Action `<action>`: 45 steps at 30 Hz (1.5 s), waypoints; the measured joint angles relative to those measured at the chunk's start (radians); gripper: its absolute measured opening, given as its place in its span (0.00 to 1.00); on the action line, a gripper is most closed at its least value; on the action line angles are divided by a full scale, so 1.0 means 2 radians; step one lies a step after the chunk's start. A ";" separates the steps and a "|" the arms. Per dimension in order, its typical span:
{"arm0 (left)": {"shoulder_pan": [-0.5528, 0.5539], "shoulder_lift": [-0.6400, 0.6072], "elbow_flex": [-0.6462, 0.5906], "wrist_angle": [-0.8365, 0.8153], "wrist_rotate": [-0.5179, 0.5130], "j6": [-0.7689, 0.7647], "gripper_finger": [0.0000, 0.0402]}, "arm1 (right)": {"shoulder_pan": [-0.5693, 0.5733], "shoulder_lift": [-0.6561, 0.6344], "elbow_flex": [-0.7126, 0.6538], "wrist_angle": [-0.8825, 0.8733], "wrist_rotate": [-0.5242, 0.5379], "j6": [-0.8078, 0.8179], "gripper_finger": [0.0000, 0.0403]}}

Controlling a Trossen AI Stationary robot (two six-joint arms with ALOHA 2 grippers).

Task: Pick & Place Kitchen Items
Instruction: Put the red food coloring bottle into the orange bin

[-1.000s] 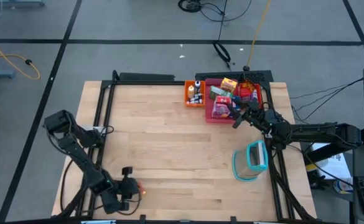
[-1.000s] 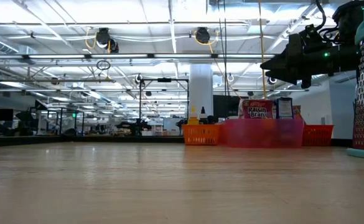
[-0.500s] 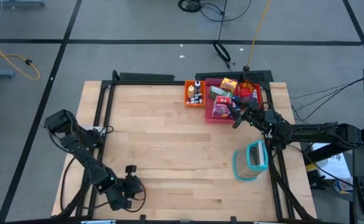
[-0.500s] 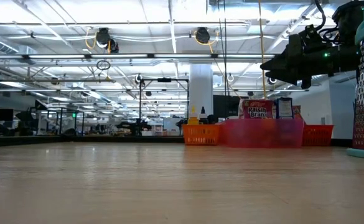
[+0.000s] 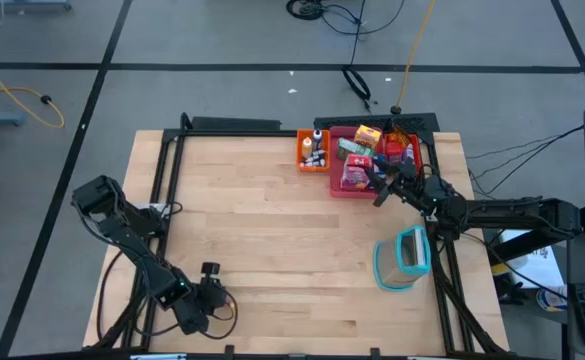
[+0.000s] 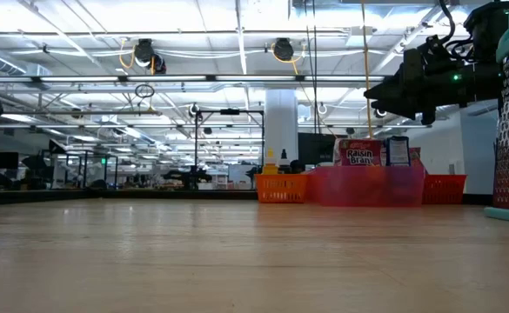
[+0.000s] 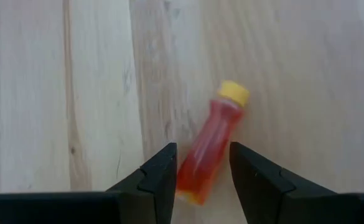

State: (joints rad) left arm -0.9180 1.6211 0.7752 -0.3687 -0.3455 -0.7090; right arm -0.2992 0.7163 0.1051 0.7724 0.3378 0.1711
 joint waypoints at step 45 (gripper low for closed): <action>0.110 -0.035 -0.027 0.020 -0.164 0.042 0.02 | 0.000 0.000 0.000 -0.011 0.000 0.000 0.52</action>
State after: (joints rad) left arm -0.6974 1.5502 0.7212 -0.3294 -0.6742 -0.6245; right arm -0.2991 0.7164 0.1051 0.7502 0.3372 0.1711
